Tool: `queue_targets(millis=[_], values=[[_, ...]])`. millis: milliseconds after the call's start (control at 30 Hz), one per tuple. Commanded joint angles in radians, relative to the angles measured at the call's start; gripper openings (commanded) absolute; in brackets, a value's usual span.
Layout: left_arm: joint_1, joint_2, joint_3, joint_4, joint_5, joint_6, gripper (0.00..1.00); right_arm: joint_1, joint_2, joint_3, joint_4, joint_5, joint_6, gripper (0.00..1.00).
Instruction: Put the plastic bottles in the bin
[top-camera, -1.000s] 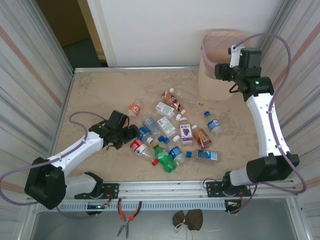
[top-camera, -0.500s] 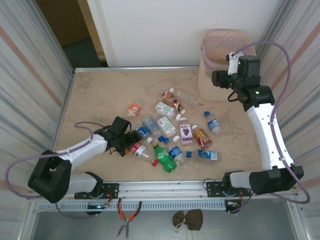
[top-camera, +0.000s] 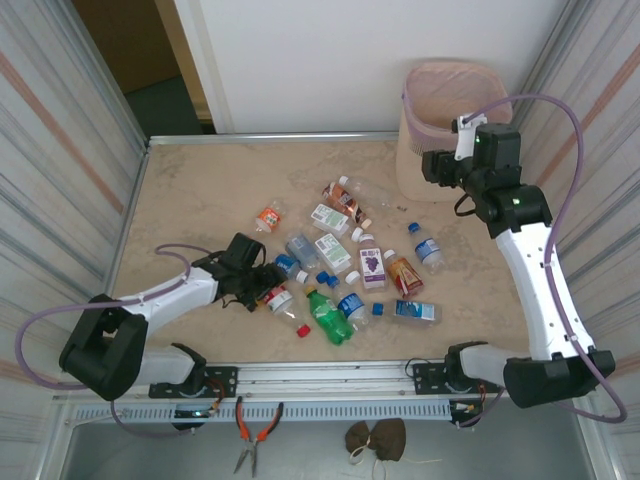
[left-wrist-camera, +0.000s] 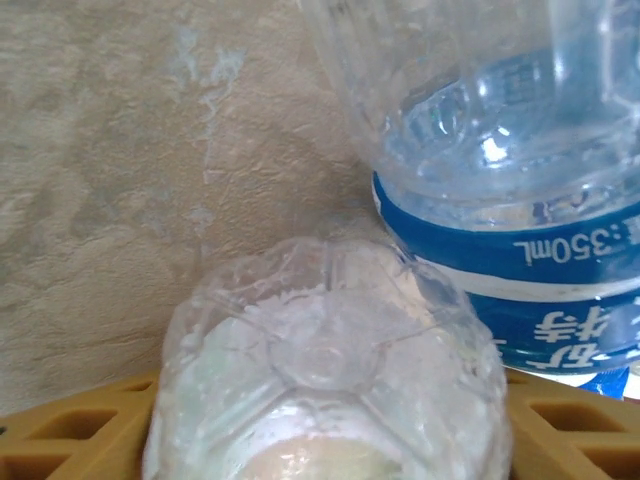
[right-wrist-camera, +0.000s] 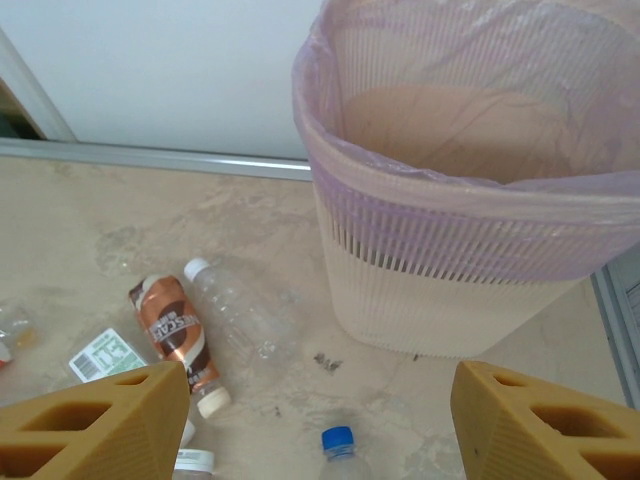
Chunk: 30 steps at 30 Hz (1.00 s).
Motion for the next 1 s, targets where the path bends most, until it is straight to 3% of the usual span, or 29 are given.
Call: queue_targets(millis=[0, 300, 533, 767, 967], values=[[-0.006, -0.029, -0.023, -0.005, 0.001, -0.006, 0.65, 0.019, -0.04, -0.015, -0.005, 0.034, 0.026, 0.69], [-0.007, -0.113, 0.026, -0.094, -0.042, 0.081, 0.62, 0.073, -0.088, -0.035, -0.013, 0.036, 0.042, 0.7], [0.01, -0.278, 0.039, -0.019, -0.029, 0.232, 0.61, 0.11, -0.148, -0.114, 0.049, -0.135, 0.099, 0.71], [0.061, -0.406, 0.033, 0.203, 0.091, 0.402, 0.6, 0.158, -0.192, -0.229, 0.208, -0.371, 0.202, 0.72], [0.071, -0.401, 0.111, 0.374, 0.23, 0.543, 0.61, 0.253, -0.189, -0.294, 0.315, -0.476, 0.247, 0.73]])
